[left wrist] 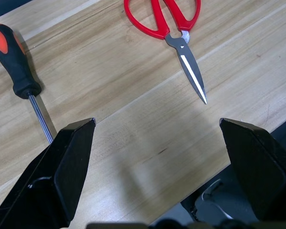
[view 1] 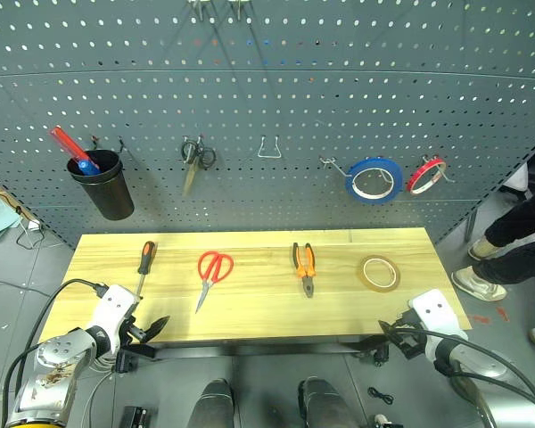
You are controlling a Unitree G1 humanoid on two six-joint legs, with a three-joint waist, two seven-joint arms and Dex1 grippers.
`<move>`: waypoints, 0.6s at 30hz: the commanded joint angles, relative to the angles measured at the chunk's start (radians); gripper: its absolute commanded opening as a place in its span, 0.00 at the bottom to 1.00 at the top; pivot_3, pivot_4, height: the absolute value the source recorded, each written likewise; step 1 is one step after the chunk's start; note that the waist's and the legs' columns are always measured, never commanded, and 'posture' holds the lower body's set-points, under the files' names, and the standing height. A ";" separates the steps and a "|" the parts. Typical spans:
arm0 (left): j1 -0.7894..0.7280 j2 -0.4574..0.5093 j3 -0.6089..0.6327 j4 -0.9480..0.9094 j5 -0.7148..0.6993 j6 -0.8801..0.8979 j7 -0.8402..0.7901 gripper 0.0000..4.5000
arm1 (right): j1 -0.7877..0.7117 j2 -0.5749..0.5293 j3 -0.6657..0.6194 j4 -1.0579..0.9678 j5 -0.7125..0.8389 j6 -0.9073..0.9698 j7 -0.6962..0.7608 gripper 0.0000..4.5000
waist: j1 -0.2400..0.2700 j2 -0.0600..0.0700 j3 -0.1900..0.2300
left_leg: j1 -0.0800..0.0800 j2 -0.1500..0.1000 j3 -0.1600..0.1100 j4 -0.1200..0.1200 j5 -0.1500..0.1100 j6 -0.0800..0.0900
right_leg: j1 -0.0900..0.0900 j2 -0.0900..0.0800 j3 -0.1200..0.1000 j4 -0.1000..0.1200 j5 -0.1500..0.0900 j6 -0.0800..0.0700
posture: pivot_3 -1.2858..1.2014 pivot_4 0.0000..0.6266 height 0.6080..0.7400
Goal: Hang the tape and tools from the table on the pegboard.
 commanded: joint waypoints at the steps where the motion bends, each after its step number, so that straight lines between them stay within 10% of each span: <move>1: -0.011 0.007 0.014 -0.030 -0.027 -0.008 -0.017 0.99 | -0.003 -0.013 -0.019 -0.023 -0.003 -0.026 0.003 1.00 | 0.000 0.000 0.000 | 0.000 0.000 0.000 0.000 0.000 0.000 | 0.000 0.000 0.000 0.000 0.000 0.000 | 0.55 0.24 1.00; 18: -0.206 0.061 -0.124 -0.531 -0.386 0.241 -0.311 0.99 | -0.270 -0.145 0.077 0.095 -0.005 0.041 0.145 1.00 | -0.004 0.003 0.038 | -0.002 0.000 0.001 0.003 0.000 0.000 | 0.001 0.000 0.001 0.001 0.001 0.001 | 0.54 0.42 1.00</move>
